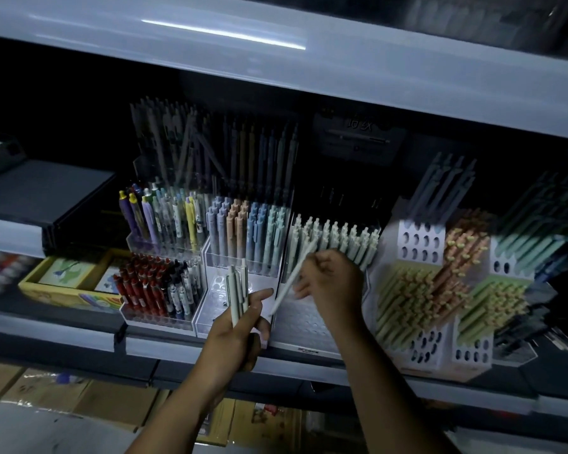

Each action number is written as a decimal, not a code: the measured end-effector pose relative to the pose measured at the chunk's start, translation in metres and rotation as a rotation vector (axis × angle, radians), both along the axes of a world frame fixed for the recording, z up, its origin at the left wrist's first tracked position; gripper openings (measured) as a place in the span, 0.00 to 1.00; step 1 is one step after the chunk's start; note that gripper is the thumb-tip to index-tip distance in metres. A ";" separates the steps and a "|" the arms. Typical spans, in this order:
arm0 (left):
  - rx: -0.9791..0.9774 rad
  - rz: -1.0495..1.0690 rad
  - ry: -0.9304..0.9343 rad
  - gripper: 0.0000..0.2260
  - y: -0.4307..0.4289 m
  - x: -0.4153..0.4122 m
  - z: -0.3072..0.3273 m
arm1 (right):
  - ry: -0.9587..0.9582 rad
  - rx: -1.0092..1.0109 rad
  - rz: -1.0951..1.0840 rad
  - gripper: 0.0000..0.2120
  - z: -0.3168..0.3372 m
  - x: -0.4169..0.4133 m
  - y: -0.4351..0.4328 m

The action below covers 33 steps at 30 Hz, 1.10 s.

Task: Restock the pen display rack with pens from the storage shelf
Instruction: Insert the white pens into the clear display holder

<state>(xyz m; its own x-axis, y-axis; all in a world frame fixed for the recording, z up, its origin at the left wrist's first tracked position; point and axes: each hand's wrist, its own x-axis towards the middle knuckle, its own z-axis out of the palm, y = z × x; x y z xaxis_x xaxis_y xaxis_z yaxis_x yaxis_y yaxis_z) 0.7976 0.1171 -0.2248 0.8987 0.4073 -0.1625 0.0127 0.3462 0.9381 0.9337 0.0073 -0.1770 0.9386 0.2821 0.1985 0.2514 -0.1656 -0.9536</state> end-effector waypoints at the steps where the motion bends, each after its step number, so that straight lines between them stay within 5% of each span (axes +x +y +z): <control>1: 0.003 0.001 0.004 0.12 0.001 -0.001 0.000 | -0.031 0.030 -0.040 0.06 0.000 0.006 -0.003; 12: -0.001 0.012 -0.002 0.14 0.003 0.001 -0.001 | -0.425 -0.057 -0.206 0.08 -0.008 0.051 -0.013; 22: 0.008 0.007 0.003 0.13 0.004 0.001 0.000 | -0.309 -0.294 -0.110 0.09 -0.015 0.066 -0.007; 33: 0.027 0.018 -0.006 0.13 0.006 -0.001 0.002 | -0.496 -0.279 -0.101 0.15 -0.038 0.061 -0.006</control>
